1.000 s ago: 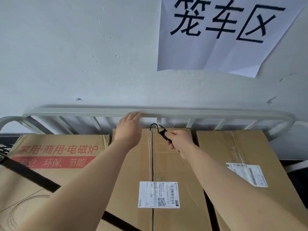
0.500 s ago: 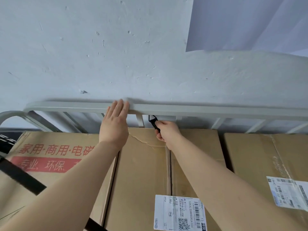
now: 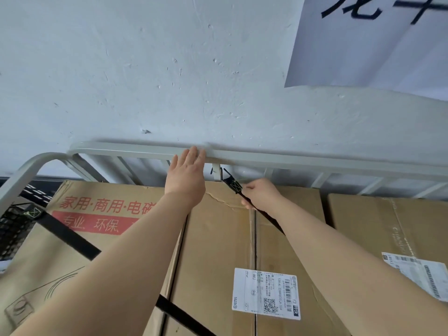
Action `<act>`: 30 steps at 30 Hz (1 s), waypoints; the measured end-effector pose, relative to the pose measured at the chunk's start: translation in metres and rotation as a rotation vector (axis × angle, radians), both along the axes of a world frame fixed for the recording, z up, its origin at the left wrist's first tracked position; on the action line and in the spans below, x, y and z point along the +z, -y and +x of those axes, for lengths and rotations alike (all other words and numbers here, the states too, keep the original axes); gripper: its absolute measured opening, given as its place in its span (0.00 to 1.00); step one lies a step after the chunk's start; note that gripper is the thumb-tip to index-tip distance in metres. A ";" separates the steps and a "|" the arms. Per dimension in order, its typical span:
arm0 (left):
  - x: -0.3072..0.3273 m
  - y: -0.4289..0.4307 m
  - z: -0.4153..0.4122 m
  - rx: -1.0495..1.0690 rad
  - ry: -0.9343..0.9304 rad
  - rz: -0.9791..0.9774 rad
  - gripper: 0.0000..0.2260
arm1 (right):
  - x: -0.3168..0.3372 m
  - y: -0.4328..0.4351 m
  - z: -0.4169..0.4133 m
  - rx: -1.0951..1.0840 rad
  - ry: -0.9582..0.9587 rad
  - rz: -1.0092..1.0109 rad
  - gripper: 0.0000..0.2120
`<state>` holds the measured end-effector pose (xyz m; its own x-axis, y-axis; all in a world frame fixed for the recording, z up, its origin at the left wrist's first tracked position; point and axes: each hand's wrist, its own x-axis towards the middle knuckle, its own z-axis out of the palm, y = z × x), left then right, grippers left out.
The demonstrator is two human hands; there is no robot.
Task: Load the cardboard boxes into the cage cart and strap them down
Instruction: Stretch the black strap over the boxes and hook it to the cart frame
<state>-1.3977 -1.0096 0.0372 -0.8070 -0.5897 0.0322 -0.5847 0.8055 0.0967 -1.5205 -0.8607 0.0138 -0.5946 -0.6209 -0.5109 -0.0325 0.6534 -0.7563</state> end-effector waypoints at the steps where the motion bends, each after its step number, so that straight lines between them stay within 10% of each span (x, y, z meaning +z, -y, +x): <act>1: 0.006 -0.006 0.003 0.003 0.023 -0.008 0.27 | 0.007 -0.009 0.001 0.106 -0.168 0.070 0.09; 13: 0.109 -0.124 0.082 0.037 -0.030 0.003 0.17 | 0.136 -0.107 0.060 0.412 -0.971 0.043 0.07; 30: 0.193 -0.182 0.386 0.550 -0.122 0.046 0.11 | 0.231 -0.105 0.268 0.635 -0.993 -0.256 0.10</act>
